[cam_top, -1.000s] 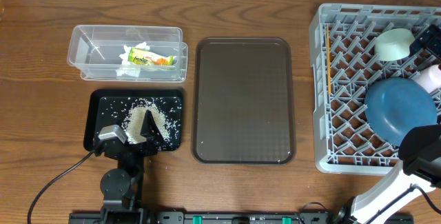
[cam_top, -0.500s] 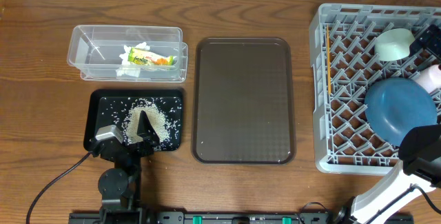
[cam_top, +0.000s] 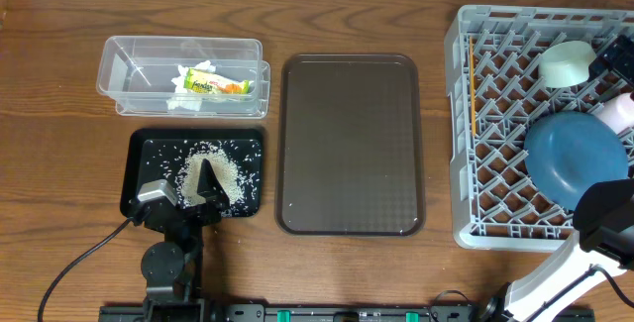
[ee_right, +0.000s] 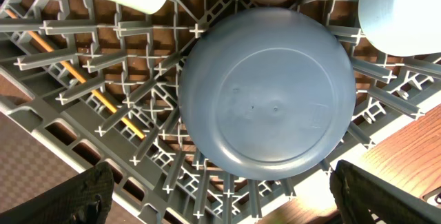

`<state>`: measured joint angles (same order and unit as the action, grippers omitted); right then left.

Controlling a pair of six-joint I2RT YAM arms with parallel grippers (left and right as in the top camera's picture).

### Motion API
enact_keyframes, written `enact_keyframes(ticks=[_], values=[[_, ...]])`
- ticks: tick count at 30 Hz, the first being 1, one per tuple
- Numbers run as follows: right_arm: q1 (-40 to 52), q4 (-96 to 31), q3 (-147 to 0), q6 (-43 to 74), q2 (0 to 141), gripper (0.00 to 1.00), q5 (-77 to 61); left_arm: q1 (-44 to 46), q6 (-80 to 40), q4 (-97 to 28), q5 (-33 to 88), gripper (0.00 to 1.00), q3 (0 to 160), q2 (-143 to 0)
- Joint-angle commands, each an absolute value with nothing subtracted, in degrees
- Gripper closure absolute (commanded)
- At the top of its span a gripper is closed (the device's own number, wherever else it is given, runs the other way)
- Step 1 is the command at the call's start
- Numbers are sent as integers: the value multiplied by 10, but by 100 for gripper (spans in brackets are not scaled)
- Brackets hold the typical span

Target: Sort waste into correct bins and load items into the dishwasher rack

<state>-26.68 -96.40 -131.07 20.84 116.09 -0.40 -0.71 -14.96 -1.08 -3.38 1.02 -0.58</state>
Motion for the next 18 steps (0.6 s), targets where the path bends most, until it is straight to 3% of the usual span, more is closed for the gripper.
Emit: enact_keyframes(ticks=[1,18], values=[[-269,-964,-1311,216,1160,1,-3,-10,-142,-38,-45,9,2,-2],[-269,-964,-1311,216,1155,1,-3,-10,-142,-38,-45,9,2,-2]])
